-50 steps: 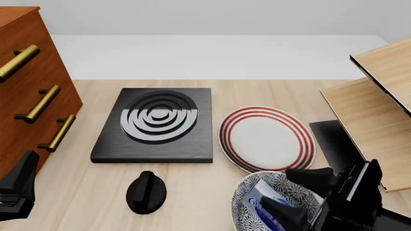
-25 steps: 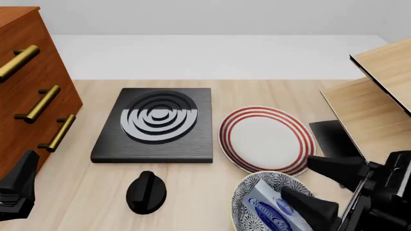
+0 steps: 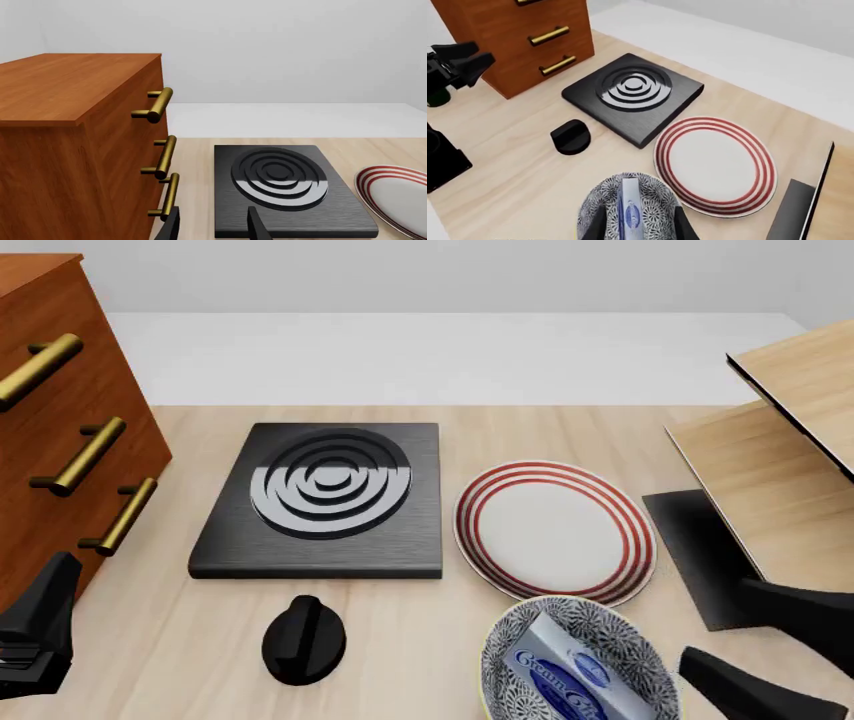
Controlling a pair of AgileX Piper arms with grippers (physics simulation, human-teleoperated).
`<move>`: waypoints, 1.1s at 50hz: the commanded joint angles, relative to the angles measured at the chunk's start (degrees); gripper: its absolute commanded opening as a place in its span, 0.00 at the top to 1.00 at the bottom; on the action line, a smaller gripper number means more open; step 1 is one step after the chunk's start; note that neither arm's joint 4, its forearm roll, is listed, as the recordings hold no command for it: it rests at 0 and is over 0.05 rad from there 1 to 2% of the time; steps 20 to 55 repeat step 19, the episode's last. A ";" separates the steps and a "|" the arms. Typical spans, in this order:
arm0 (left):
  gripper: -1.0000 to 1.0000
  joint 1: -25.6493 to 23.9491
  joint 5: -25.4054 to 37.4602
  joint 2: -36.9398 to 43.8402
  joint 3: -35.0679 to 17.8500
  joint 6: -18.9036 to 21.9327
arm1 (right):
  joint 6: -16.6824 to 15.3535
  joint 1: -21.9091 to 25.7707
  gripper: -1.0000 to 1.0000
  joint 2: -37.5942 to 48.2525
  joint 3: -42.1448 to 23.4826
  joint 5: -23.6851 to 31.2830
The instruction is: Pick up the cream cheese and put it in the bowl.
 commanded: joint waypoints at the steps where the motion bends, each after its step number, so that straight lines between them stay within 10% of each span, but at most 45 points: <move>1: 0.00 0.00 0.00 0.00 0.00 0.00 | 1.54 -2.23 0.00 -7.12 -0.58 6.40; 19: 0.00 0.00 0.00 0.00 0.00 0.00 | -0.97 -9.74 0.00 -7.18 -4.36 8.47; 55: 0.00 0.00 0.00 0.00 0.00 0.00 | -0.97 -9.74 0.00 -7.18 -4.36 8.47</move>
